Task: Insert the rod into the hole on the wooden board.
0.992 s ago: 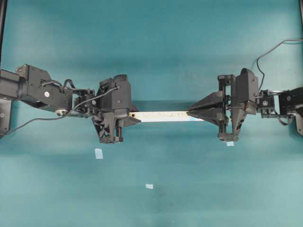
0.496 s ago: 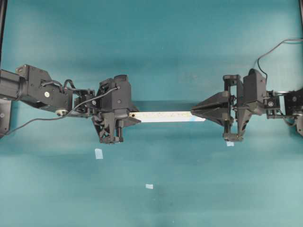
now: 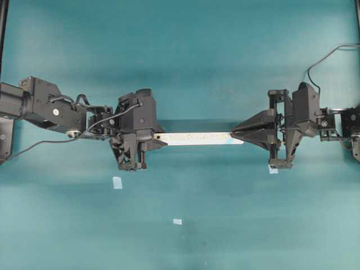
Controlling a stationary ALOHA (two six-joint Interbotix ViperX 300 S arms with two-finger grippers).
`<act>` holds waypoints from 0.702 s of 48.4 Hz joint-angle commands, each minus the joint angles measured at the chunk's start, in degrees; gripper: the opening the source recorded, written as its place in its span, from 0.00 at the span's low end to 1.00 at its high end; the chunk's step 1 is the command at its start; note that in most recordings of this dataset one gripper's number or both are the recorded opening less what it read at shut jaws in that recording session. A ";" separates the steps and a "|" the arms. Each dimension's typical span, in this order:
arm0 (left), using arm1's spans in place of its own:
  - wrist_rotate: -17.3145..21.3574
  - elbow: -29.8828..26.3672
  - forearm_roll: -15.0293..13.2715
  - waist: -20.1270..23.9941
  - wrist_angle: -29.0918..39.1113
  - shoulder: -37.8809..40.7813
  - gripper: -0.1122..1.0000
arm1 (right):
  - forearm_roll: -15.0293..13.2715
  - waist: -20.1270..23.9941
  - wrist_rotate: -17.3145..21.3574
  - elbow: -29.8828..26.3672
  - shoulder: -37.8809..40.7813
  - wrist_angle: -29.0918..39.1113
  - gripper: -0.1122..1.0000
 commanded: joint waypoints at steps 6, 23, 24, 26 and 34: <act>-0.62 -0.70 0.00 -0.35 -0.18 -0.79 0.39 | 0.09 0.18 -0.18 -1.32 -0.79 2.37 0.20; -0.62 -0.62 0.00 -0.35 -0.18 -0.79 0.39 | 0.09 0.18 -0.18 -1.41 -0.79 5.63 0.20; -0.62 -0.62 0.00 -0.35 -0.18 -0.79 0.39 | 0.09 0.18 -0.18 -1.41 -0.79 5.89 0.20; -0.53 -0.62 0.00 -0.35 -0.18 -0.79 0.39 | 0.09 0.18 -0.18 -1.49 -0.79 6.33 0.20; -0.53 -0.62 0.00 -0.35 -0.18 -0.70 0.39 | -0.09 0.18 -0.18 -1.93 -0.79 8.00 0.20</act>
